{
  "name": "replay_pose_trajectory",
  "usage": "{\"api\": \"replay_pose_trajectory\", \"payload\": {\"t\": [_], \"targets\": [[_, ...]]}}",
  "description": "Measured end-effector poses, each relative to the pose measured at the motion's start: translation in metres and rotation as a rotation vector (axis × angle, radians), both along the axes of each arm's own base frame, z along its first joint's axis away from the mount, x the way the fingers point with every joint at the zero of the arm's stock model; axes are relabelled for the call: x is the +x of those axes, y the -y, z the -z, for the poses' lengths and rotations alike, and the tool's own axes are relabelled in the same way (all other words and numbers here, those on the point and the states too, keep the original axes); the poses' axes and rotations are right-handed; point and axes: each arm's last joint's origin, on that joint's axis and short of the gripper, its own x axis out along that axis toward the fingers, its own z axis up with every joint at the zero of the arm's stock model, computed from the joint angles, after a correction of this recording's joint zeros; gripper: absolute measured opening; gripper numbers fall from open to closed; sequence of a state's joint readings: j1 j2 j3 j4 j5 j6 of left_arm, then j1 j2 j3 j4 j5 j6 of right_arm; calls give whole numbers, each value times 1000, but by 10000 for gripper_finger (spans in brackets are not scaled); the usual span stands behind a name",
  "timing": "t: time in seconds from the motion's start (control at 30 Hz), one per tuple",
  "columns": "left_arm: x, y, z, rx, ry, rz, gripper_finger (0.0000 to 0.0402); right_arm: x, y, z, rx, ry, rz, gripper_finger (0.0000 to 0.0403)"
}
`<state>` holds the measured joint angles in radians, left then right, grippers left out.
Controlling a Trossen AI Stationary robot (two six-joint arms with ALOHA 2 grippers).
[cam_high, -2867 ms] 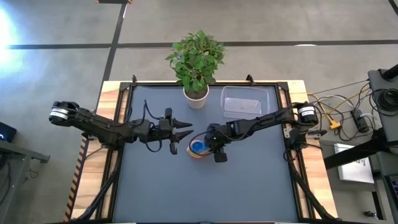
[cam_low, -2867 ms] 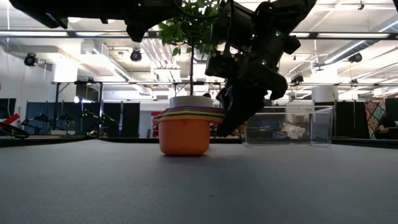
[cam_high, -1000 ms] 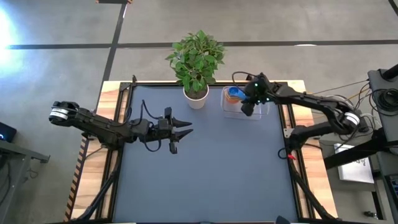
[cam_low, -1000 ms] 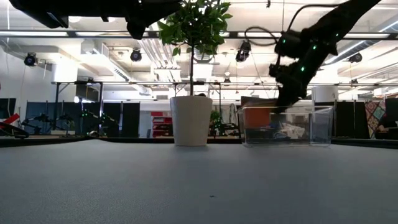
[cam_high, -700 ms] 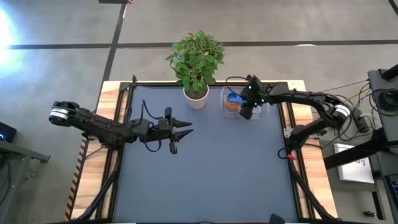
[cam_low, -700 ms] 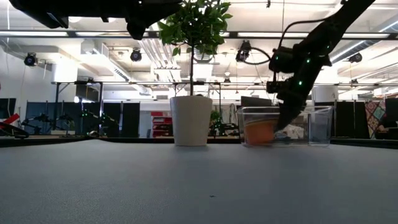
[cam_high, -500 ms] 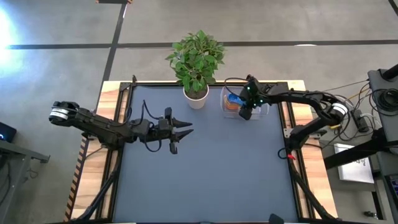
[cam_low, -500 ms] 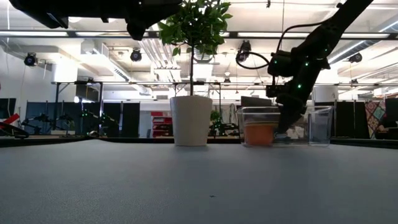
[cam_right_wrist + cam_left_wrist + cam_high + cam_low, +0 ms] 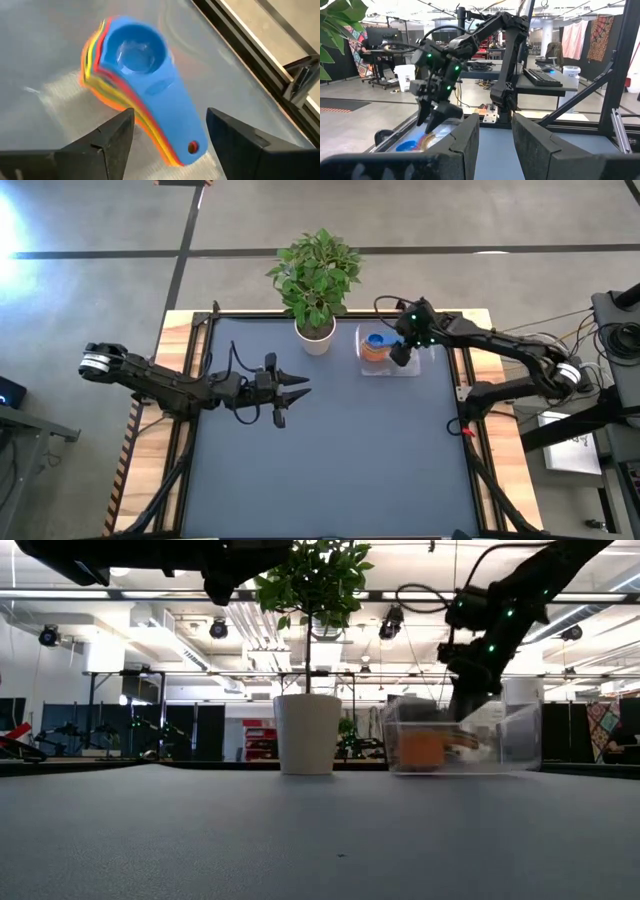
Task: Nest measuring cups in basket
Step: Return to Home Position
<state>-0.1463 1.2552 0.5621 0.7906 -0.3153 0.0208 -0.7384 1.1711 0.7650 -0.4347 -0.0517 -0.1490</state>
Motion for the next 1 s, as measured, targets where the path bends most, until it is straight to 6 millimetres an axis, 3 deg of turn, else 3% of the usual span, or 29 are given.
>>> {"api": "replay_pose_trajectory", "payload": {"t": [0.3,0.67,0.83,1.0], "targets": [[0,0,0,0,0,0,100,-15,-14,-23,-23,62,14,245],[-1,-3,1,-16,-11,-112,99,-37,-54,-79,-38,538,-231,187],[-4,-4,1,-32,-45,-119,80,-61,-82,-96,-143,670,-295,139],[-27,-8,-15,-59,-67,-121,34,-105,-119,-120,-305,861,-341,91]]}}
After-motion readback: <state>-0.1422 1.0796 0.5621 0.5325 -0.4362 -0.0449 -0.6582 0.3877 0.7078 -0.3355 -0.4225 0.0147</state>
